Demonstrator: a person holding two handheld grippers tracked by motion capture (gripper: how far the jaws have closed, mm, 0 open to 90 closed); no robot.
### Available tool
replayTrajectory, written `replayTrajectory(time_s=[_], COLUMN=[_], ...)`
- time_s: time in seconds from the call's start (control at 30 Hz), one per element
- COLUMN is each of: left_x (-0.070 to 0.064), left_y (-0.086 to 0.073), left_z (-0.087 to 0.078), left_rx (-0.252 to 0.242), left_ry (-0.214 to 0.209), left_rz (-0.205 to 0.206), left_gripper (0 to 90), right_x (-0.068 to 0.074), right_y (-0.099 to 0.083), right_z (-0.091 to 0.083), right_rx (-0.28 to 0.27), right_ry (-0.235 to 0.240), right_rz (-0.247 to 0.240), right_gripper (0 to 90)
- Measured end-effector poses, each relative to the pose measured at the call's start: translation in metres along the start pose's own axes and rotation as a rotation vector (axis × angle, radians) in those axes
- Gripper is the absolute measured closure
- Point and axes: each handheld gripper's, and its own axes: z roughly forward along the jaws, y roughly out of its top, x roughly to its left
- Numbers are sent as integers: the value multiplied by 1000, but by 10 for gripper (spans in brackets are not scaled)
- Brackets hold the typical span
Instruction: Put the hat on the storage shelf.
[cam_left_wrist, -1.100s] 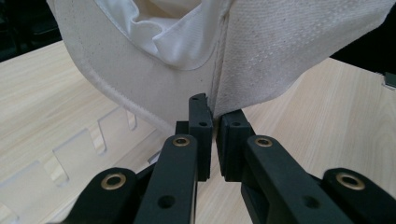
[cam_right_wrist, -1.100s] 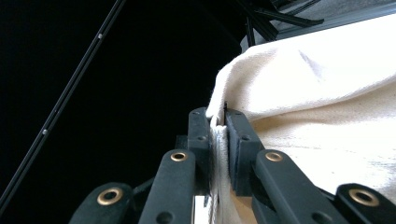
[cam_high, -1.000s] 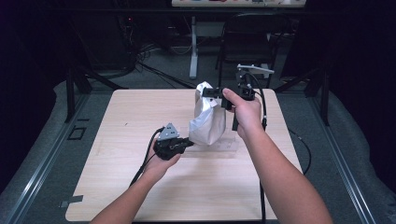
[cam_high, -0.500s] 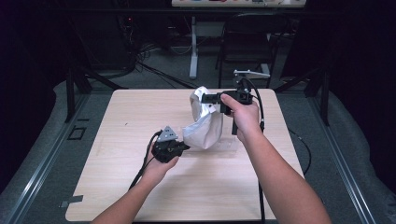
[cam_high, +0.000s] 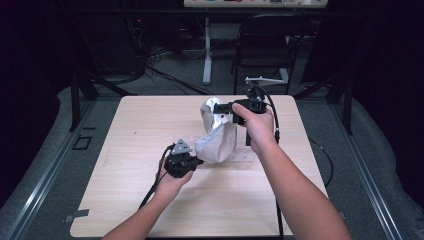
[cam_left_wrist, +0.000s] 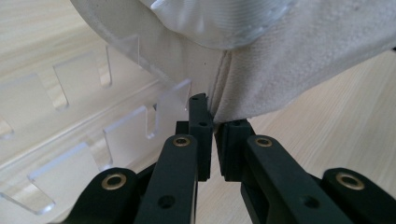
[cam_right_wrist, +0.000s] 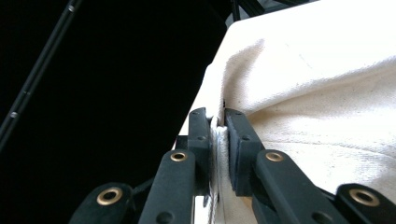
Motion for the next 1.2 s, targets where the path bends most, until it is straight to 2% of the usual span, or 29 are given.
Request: replayTrajectory(time_s=[0.07, 0.17, 0.37, 0.9, 1.2], left_x=[1, -1, -2, -2, -5], left_y=[-1, -1, -1, -2, -2], left_z=[0, 0, 0, 0, -3], left_rx=[-9, -7, -11, -20, -32], left_ry=[0, 14, 22, 9, 12], left_rz=[-7, 17, 28, 13, 24], left_gripper=[858, 858, 852, 820, 772], right_x=[-2, -7, -6, -4, -3], right_y=[-1, -2, -3, -4, -5], right_z=[2, 3, 1, -2, -4], right_rx=[-3, -7, -7, -1, -2], right_ry=[8, 13, 3, -9, -25], right_rz=[7, 11, 8, -19, -34], right_gripper=[818, 818, 814, 799, 797])
